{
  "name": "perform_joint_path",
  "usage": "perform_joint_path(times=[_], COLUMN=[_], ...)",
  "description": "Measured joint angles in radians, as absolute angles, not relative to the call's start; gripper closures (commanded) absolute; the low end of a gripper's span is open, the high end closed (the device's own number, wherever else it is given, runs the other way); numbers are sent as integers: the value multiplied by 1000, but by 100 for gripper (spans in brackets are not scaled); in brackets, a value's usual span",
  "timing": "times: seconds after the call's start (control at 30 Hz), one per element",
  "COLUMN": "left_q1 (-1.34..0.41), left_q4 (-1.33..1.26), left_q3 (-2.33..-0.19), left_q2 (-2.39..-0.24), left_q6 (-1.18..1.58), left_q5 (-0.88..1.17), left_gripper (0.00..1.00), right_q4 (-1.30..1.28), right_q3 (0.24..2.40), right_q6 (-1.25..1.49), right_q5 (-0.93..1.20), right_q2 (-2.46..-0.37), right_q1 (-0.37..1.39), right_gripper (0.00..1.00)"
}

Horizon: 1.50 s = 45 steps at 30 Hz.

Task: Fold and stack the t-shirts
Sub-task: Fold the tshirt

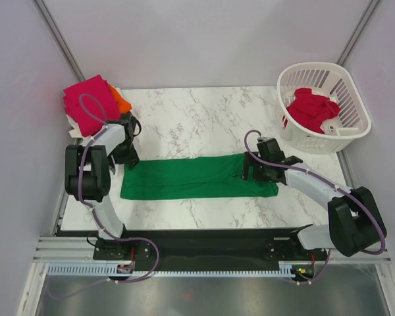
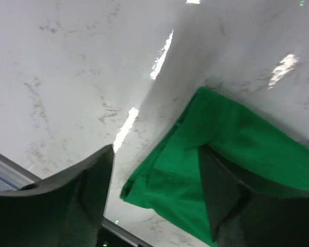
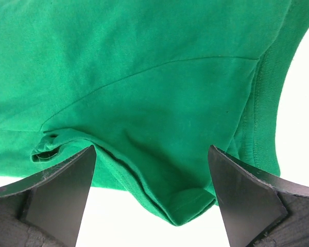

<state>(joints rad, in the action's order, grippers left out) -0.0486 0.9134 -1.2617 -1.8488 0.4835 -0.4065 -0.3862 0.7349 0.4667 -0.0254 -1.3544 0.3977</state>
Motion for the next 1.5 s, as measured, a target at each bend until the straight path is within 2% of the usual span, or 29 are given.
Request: perform_joint_path(times=[0.07, 0.27, 0.4, 0.5, 0.7, 0.73, 0.83, 0.87, 0.93, 1.13, 1.23, 1.37, 1.5], left_q1=[-40, -57, -96, -105, -104, -104, -102, -102, -103, -127, -178, -326, -526], left_q4=[934, 957, 907, 883, 760, 753, 721, 715, 695, 691, 667, 640, 617], left_q3=[-1264, -1259, -1156, -1033, -834, -831, -827, -828, -839, -855, -836, -796, -794], left_q2=[-1837, -1675, -1519, -1485, -1517, -1518, -1524, -1528, -1542, -1557, -1534, -1496, -1502], left_q6=[492, 496, 530, 570, 657, 666, 685, 686, 698, 696, 702, 768, 876], left_q5=[-432, -430, -390, -337, -201, -187, -157, -149, -126, -121, -128, -101, -57], left_gripper=[15, 16, 11, 13, 22, 25, 42, 70, 97, 98, 98, 98, 98], right_q4=[-384, -380, -377, -375, -351, -348, -346, -349, -359, -389, -432, -485, -474], right_q3=[734, 734, 734, 731, 734, 738, 767, 789, 852, 1156, 1414, 1876, 2348], right_q6=[467, 467, 467, 468, 472, 472, 472, 472, 472, 487, 513, 540, 526], right_q5=[-32, -56, -71, -87, -130, -137, -157, -163, -170, -183, -160, -95, 68], right_q2=[-1354, -1359, -1387, -1413, -1465, -1470, -1507, -1528, -1592, -1847, -2027, -2318, -2613], right_q1=[398, 398, 398, 398, 402, 402, 402, 402, 402, 401, 400, 402, 402], right_gripper=[2, 2, 2, 2, 2, 4, 5, 5, 5, 5, 5, 3, 2])
